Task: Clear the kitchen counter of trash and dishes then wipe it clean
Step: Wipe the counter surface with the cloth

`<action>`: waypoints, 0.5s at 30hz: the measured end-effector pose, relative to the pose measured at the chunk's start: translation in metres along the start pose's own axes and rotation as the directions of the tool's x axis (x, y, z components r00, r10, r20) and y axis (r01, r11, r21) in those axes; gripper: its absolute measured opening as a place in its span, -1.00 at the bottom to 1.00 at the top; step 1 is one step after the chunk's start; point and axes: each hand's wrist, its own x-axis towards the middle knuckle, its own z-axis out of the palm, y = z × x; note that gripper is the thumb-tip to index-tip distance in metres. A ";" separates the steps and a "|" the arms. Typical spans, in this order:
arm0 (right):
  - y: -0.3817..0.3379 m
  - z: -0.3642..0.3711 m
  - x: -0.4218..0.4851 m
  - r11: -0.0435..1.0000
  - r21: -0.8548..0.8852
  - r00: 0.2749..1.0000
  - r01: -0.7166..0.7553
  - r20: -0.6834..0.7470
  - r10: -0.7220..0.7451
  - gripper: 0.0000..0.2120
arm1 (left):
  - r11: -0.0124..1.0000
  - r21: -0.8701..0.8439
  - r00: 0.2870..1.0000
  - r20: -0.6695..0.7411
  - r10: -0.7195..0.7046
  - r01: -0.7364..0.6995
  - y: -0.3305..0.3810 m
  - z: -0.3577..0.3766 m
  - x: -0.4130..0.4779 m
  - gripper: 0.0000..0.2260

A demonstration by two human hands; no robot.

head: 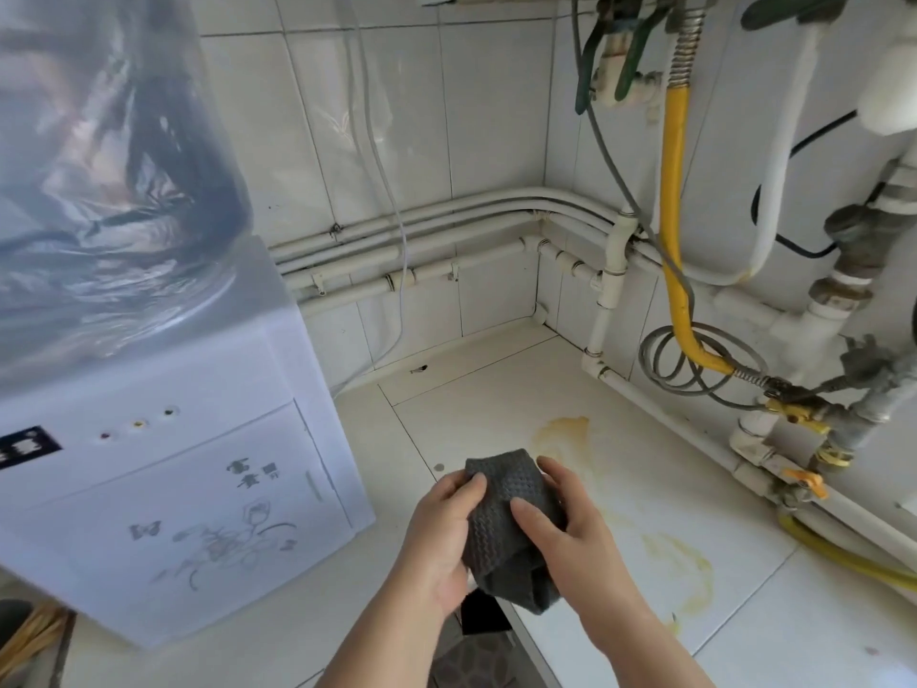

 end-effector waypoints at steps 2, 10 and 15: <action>0.009 0.004 0.012 0.994 -0.112 0.999 0.008 -0.040 -0.013 -0.52 | 0.988 0.150 0.998 -0.049 0.045 -0.037 0.001 -0.005 0.024 -0.72; 0.048 0.045 0.054 0.449 -0.889 0.988 0.090 0.023 -0.152 -0.44 | 0.771 0.636 0.970 -0.161 0.182 -0.039 -0.009 -0.044 0.085 -0.62; 0.109 0.087 0.087 0.312 -0.948 0.998 0.056 0.057 -0.005 -0.46 | 0.609 0.775 0.953 -0.029 0.301 -0.169 -0.001 -0.055 0.135 -0.61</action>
